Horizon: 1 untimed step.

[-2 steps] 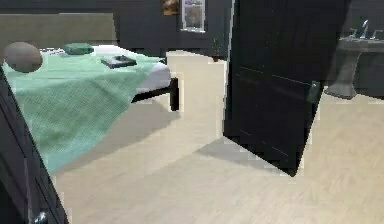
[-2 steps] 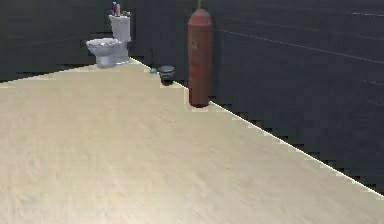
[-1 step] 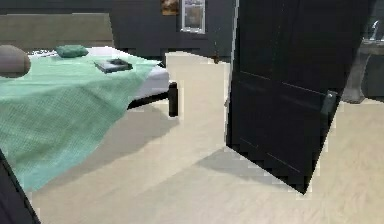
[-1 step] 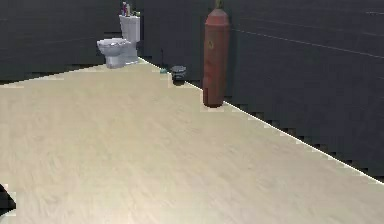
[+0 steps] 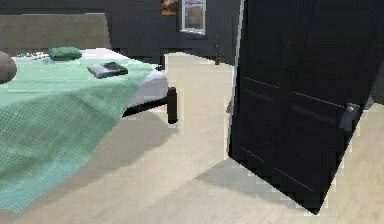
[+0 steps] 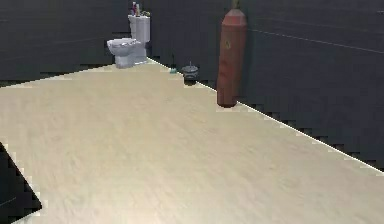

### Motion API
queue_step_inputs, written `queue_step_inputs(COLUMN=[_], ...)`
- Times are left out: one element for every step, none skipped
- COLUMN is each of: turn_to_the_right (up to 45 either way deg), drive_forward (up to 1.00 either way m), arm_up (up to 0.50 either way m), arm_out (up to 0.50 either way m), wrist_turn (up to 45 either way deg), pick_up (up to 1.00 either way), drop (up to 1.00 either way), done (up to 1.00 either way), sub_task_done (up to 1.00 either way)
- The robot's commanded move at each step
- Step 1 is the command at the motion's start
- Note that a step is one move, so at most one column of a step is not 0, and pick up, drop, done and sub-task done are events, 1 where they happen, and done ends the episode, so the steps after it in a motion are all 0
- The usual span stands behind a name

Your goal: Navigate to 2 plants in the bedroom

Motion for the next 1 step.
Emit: queue_step_inputs(turn_to_the_right=[45.0], drive_forward=[0.0], arm_up=[0.0], arm_out=[0.0], wrist_turn=[0.0], pick_up=[0.0], drop=[0.0], done=[0.0], sub_task_done=[0.0])
